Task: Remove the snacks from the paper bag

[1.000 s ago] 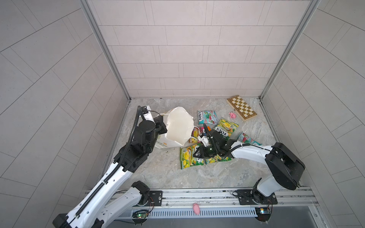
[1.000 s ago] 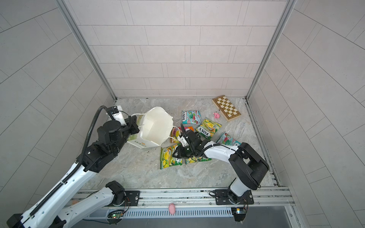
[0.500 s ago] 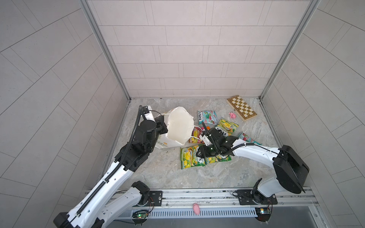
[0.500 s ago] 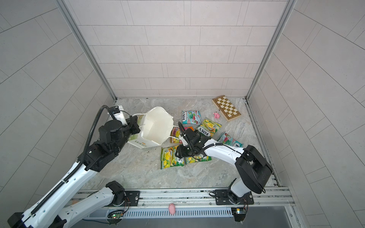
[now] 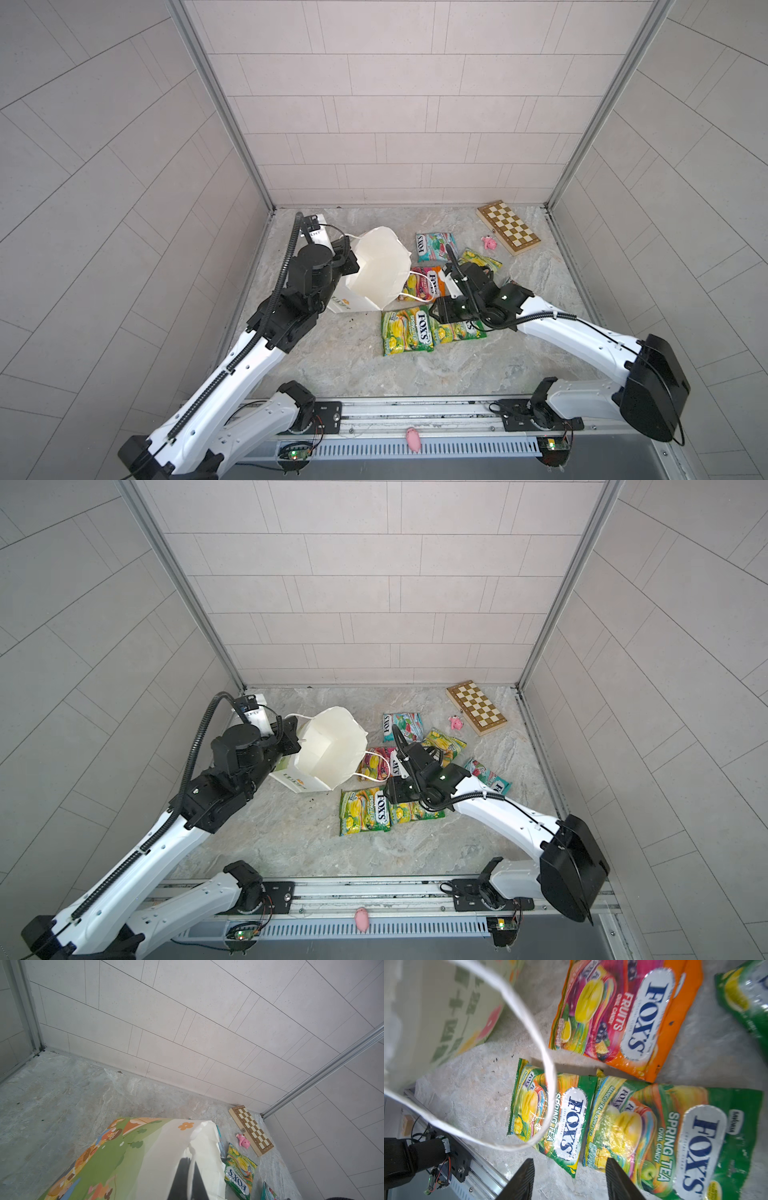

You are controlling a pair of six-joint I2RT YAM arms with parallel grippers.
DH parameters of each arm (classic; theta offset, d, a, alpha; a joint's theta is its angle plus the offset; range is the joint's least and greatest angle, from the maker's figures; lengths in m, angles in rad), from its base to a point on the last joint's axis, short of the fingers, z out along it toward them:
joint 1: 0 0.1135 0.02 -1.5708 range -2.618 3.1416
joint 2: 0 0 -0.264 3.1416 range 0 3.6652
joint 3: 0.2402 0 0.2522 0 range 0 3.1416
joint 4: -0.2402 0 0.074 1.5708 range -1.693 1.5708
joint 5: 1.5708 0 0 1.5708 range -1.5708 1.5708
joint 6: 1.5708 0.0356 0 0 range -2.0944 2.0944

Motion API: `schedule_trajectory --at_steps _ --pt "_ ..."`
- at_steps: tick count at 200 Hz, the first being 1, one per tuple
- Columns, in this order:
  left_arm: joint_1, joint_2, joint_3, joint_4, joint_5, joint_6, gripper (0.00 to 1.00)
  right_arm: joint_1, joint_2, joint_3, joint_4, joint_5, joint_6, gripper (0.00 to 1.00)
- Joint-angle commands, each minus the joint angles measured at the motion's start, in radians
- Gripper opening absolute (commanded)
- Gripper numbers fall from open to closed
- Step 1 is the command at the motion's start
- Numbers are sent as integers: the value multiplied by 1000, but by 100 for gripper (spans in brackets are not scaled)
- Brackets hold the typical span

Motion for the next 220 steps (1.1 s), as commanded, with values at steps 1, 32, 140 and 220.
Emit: schedule_trajectory --at_steps 1,32,140,220 --pt "-3 23 55 61 54 -21 0 -42 -76 -49 -17 27 -4 57" --pt "-3 65 88 93 93 -36 0 -139 -177 -104 -3 -28 -3 57" --pt "100 242 189 269 331 -65 0 -268 -267 -165 -39 -87 -23 57" --pt "340 396 98 548 656 -293 0 -277 -268 -174 -50 -79 -34 57"
